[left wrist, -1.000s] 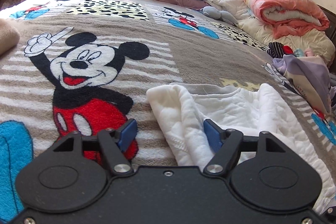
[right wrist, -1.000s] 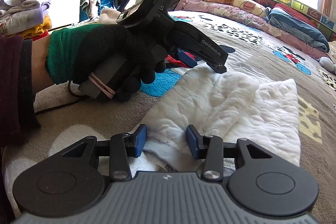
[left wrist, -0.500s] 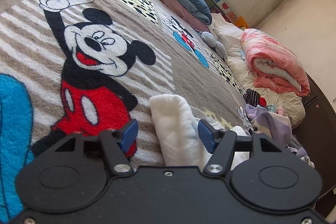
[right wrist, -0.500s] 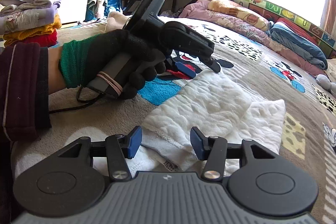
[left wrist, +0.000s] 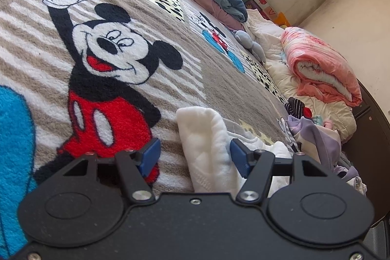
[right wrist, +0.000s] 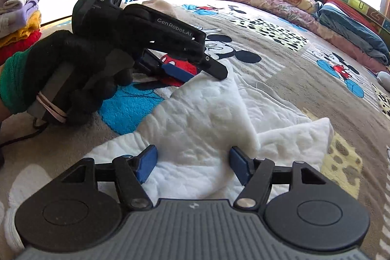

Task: Fold clothes
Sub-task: 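Open the left gripper and withdraw it from the folded shirt, then grasp the folded white shirt with the right gripper while the left gripper grasps it too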

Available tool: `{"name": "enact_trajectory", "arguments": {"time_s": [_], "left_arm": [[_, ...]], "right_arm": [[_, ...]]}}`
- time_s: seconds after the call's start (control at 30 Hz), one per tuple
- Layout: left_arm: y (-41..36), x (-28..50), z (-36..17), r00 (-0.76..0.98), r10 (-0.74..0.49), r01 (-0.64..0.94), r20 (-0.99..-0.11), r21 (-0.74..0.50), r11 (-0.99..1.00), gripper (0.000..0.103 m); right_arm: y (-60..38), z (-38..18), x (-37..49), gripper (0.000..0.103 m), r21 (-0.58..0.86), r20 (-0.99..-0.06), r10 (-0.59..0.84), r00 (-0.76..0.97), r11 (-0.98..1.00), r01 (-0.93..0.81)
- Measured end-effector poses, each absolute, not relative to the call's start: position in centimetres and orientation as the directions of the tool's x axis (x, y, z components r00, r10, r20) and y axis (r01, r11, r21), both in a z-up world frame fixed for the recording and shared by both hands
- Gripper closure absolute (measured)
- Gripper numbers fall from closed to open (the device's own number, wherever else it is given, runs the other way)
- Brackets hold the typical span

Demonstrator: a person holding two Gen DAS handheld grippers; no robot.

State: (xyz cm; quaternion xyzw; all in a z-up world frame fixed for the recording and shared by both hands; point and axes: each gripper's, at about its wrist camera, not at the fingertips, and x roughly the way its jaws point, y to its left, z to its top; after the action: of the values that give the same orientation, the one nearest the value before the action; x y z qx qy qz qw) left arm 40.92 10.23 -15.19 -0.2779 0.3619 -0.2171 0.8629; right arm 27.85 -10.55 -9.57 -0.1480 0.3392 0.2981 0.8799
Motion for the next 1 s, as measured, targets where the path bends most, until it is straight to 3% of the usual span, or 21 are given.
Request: {"name": "enact_trajectory", "arguments": {"time_s": [0.23,0.43,0.6,0.77,1.0], "left_arm": [[10.5,40.6,-14.9,0.649,-0.578,0.175,-0.495,-0.642,0.746,0.041],[10.6,41.1,-14.9,0.640,-0.595,0.177,-0.486,-0.661,0.730,0.039],[11.1,41.9,-15.1,0.636,-0.617,0.170,-0.463,-0.696,0.698,0.039],[10.9,42.6,-15.4,0.625,-0.632,0.177,-0.459,-0.705,0.687,0.039],[10.6,43.5,-15.7,0.609,-0.651,0.187,-0.453,-0.716,0.673,0.047]], "right_arm": [[-11.3,-7.7,27.0,0.037,-0.013,-0.663,0.475,0.578,0.766,-0.643],[-18.6,-5.8,28.1,0.036,0.235,-0.530,0.541,0.653,0.833,-0.500],[-24.8,-8.6,32.0,0.035,0.443,-0.496,0.522,0.694,0.839,-0.315],[-27.8,-11.8,35.3,0.035,0.587,-0.472,0.570,0.672,0.772,-0.243],[-29.7,-16.0,39.5,0.034,0.743,-0.409,0.662,0.628,0.642,-0.192]]}}
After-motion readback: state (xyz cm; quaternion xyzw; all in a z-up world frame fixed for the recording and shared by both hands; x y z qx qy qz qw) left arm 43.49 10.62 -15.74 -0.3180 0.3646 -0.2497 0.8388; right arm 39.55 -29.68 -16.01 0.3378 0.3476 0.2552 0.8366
